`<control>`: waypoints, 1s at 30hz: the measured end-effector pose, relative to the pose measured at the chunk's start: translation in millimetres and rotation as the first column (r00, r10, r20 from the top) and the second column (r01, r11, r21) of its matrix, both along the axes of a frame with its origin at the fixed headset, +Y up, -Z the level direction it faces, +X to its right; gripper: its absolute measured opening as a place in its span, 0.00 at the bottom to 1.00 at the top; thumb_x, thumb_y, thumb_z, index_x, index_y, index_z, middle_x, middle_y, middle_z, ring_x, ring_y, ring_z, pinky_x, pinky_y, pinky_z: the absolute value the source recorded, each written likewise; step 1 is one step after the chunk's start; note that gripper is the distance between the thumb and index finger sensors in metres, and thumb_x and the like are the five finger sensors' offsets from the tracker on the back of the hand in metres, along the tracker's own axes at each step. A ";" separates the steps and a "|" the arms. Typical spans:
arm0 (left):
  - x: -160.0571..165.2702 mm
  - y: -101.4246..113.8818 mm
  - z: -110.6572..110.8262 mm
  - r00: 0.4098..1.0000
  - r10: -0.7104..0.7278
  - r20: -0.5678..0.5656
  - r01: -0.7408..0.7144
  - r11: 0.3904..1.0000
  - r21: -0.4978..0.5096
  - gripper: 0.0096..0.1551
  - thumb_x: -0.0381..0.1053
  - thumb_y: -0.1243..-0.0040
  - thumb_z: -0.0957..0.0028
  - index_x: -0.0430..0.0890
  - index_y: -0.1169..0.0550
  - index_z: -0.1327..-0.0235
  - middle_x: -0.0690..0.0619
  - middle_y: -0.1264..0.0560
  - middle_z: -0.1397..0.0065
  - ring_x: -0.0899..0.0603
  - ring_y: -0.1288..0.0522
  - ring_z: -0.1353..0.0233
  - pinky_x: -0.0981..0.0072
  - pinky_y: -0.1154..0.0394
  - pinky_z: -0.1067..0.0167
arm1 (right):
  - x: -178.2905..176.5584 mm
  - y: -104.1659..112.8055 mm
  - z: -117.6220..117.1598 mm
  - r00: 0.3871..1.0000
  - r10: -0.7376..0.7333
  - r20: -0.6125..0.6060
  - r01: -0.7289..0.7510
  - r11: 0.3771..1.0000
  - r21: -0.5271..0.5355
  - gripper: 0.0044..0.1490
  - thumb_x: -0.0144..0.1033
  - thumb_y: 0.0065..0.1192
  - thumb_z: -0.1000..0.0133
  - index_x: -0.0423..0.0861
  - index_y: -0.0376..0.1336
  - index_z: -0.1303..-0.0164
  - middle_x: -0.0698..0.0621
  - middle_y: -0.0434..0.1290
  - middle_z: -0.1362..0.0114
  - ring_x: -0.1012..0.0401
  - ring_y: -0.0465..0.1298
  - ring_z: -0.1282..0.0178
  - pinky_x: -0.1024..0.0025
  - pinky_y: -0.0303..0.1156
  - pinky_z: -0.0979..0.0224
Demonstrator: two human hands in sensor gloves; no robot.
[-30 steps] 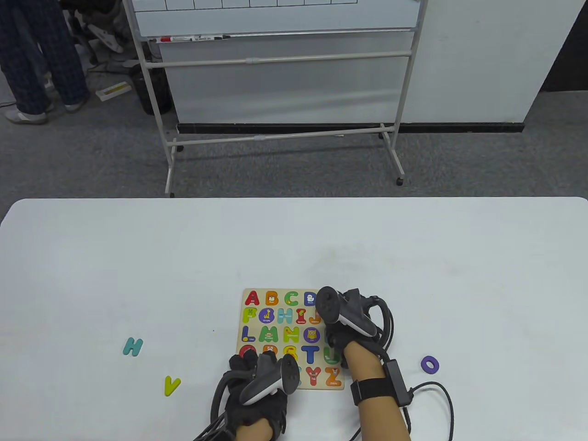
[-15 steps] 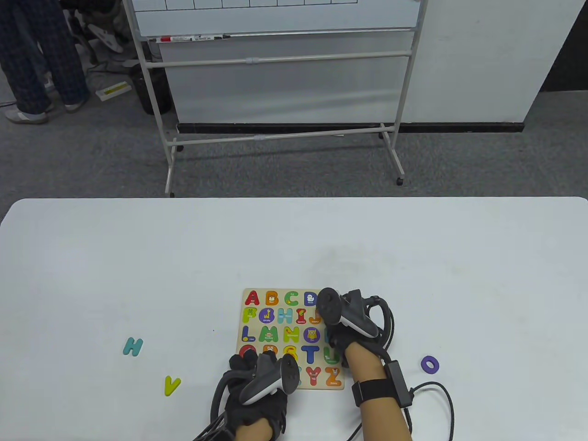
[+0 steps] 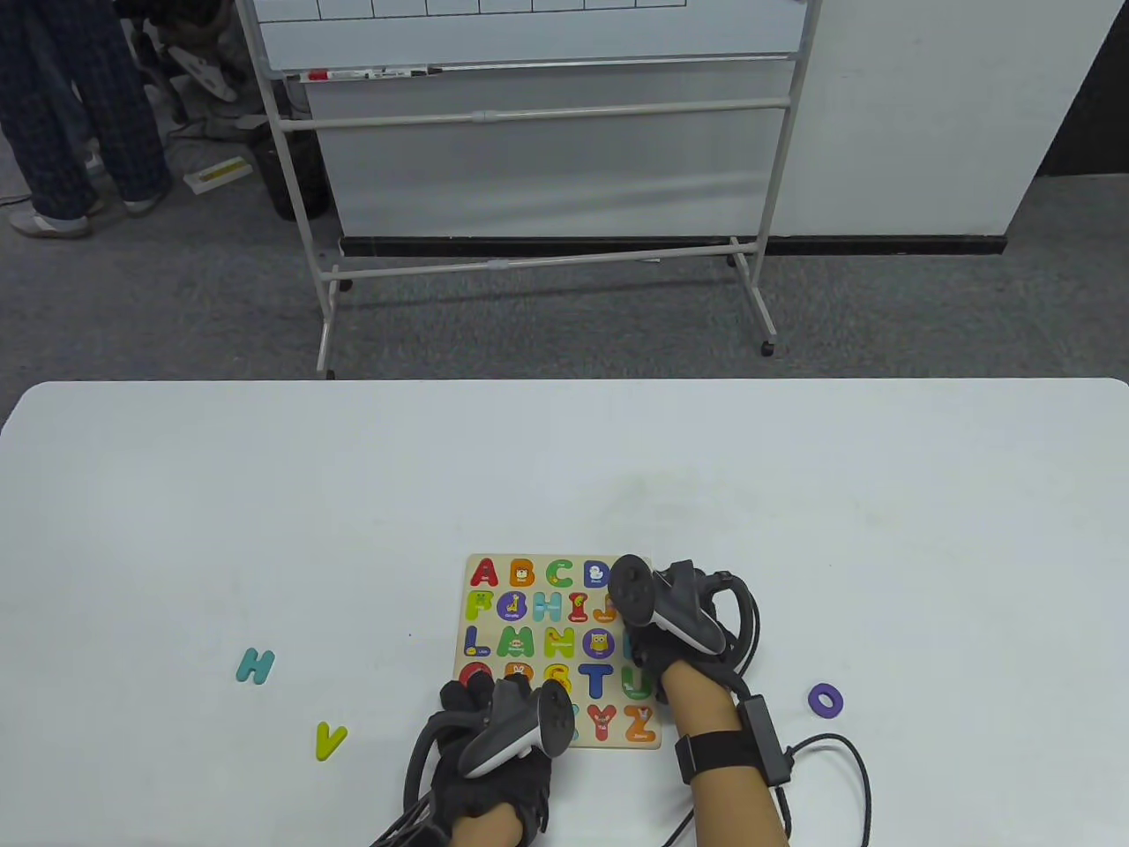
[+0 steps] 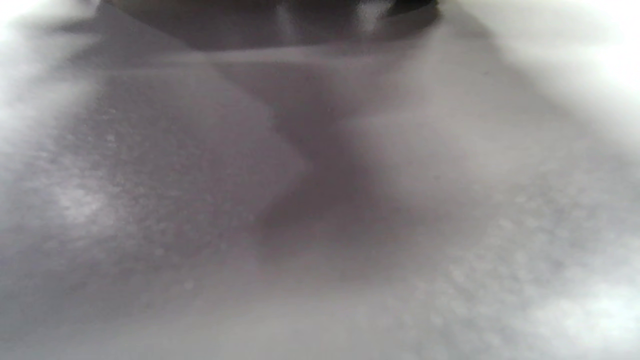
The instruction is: Hold alphabet puzzle board and insert letter blocks into matching slots
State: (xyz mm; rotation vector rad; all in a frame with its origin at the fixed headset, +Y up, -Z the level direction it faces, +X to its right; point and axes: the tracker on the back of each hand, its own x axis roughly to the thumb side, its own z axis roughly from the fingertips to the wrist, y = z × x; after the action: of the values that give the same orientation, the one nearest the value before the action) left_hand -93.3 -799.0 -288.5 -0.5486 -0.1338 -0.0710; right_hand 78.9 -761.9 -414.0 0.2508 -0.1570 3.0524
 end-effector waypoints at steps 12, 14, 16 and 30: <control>-0.7 -0.1 -0.1 1.000 0.005 0.000 -0.005 1.000 -0.002 0.48 0.58 0.65 0.45 0.35 0.63 0.24 0.23 0.64 0.24 0.12 0.60 0.26 0.25 0.51 0.33 | 14.7 -4.6 -0.3 0.993 -0.105 0.054 0.108 0.993 -0.054 0.23 0.36 0.83 0.58 0.61 0.81 0.52 0.58 0.86 0.38 0.54 0.83 0.29 0.51 0.72 0.27; -0.9 -0.1 -0.1 1.000 0.004 0.000 -0.004 1.000 -0.002 0.48 0.58 0.65 0.45 0.35 0.63 0.24 0.23 0.64 0.24 0.13 0.60 0.26 0.25 0.51 0.33 | 13.9 -4.9 -0.5 0.992 -0.104 0.064 0.107 0.993 -0.044 0.23 0.37 0.84 0.59 0.61 0.81 0.53 0.59 0.87 0.38 0.54 0.83 0.29 0.51 0.72 0.28; -1.0 -0.1 -0.1 1.000 0.005 0.000 -0.005 1.000 -0.002 0.48 0.58 0.65 0.45 0.35 0.63 0.24 0.23 0.64 0.24 0.12 0.60 0.26 0.25 0.51 0.33 | 12.9 -4.7 -0.6 0.993 -0.096 0.068 0.099 0.994 -0.047 0.23 0.36 0.84 0.59 0.61 0.81 0.53 0.58 0.87 0.38 0.55 0.82 0.28 0.50 0.72 0.28; -1.1 -0.2 -0.5 1.000 0.009 0.000 -0.009 1.000 -0.003 0.48 0.58 0.65 0.45 0.35 0.63 0.24 0.23 0.64 0.24 0.12 0.60 0.26 0.25 0.51 0.33 | 18.0 -2.9 -3.7 0.979 -0.191 0.070 0.201 0.959 -0.199 0.27 0.33 0.71 0.50 0.55 0.76 0.38 0.49 0.77 0.24 0.45 0.75 0.22 0.41 0.66 0.26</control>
State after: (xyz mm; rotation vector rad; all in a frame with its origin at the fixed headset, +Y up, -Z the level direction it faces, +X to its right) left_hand -94.4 -799.2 -289.0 -0.5505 -0.1367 -0.0616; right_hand 96.9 -764.8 -417.7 0.1350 0.1241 2.8492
